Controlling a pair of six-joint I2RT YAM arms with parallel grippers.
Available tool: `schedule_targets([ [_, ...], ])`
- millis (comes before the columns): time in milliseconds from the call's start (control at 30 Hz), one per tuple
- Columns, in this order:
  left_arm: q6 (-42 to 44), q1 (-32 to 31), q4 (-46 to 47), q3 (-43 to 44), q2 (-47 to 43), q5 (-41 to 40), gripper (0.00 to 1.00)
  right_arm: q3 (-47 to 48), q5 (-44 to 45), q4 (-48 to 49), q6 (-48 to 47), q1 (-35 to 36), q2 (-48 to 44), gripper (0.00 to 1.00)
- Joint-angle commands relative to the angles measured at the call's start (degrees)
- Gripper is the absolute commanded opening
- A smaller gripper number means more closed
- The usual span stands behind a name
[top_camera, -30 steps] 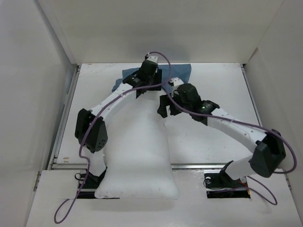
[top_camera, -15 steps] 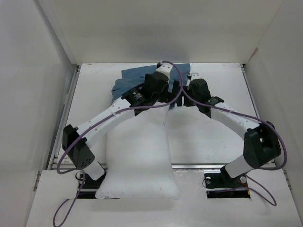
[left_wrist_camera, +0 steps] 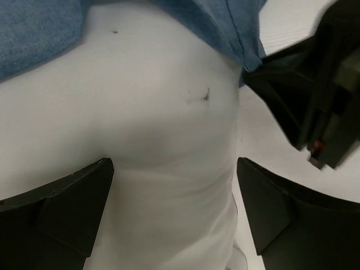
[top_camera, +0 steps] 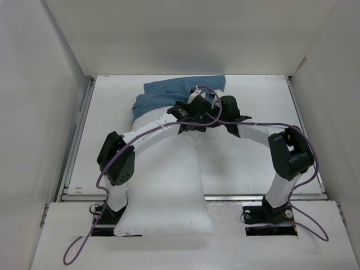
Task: Put the pillow into the pillowcase
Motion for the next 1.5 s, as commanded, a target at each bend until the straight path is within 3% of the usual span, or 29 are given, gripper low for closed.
schedule_targets([
  [0, -2.5, 2.9, -3.4, 2.5, 4.2, -3.9, 0.90, 1.7, -1.8, 4.6, -0.4, -0.8, -0.6, 0.23],
  [33, -2.5, 3.7, -3.4, 3.1, 5.9, -3.9, 0.71, 1.7, -1.8, 4.6, -0.4, -0.8, -1.5, 0.05],
  [67, -2.5, 3.7, -3.4, 3.9, 6.8, -3.3, 0.62, 0.8, -1.8, 5.3, -0.4, -0.8, -2.3, 0.00],
  [100, -2.5, 4.4, -2.9, 3.9, 7.6, -3.3, 0.54, 0.8, -1.3, 5.3, -0.4, -0.8, -2.3, 0.00],
  [133, -2.5, 5.1, -2.9, 5.2, 9.1, -3.3, 0.33, 0.0, -1.3, 5.8, -0.4, -1.4, -3.6, 0.00],
  [200, -2.5, 5.9, -2.9, 6.1, 10.3, -4.6, 0.04, -0.5, -2.5, 5.8, -0.4, -1.4, -4.8, 0.00],
  [233, -3.4, 5.9, -2.9, 6.6, 10.3, -5.2, 0.00, -1.6, -4.6, 5.8, -0.4, -1.4, -5.7, 0.00],
  [467, -4.3, 8.4, 3.6, 12.0, 7.1, -6.5, 0.00, -9.0, -18.2, 5.0, 2.2, -0.1, -16.5, 0.00],
  [567, -2.3, 8.4, 6.9, 13.6, 2.3, -5.9, 0.00, -11.5, -12.9, 3.7, 1.2, 2.0, -22.7, 0.00],
  [667, -2.0, 8.9, 7.5, 13.6, -1.2, -10.4, 0.00, -10.9, -12.0, -1.1, -0.1, 2.1, -26.9, 0.00],
  [833, -2.0, 9.6, 10.4, 14.2, -0.9, -6.1, 0.00, -12.3, -25.1, -1.8, -3.9, 7.4, -33.2, 0.00],
  [900, -2.0, 9.0, 9.0, 15.5, 1.1, -5.5, 0.00, -12.3, -19.3, -3.2, -4.7, 10.0, -34.5, 0.00],
  [933, -2.0, 8.3, 7.8, 16.3, 2.1, -5.5, 0.00, -12.3, -10.6, -4.1, -4.7, 10.7, -35.0, 0.00],
  [1033, -1.5, 7.8, 6.0, 15.5, 3.5, -5.5, 0.00, -10.4, 3.7, -6.2, -1.9, 8.6, -33.1, 0.00],
  [1167, -2.0, 7.8, 6.6, 11.3, 1.7, -5.5, 0.00, -5.1, 10.7, -5.6, 2.2, 2.9, -27.2, 0.01],
  [1233, -2.5, 7.8, 7.2, 10.1, 0.7, -5.0, 0.00, -2.6, 10.7, -5.6, 1.5, 1.2, -21.7, 0.38],
  [1267, -2.5, 7.8, 7.2, 9.5, 0.0, -5.0, 0.00, -1.4, 9.3, -5.6, 0.5, 0.7, -19.8, 0.48],
  [1467, -2.5, 7.8, 7.7, 8.3, -1.4, -5.0, 0.00, 7.8, 7.8, -1.8, -7.2, 0.0, -6.5, 0.79],
])
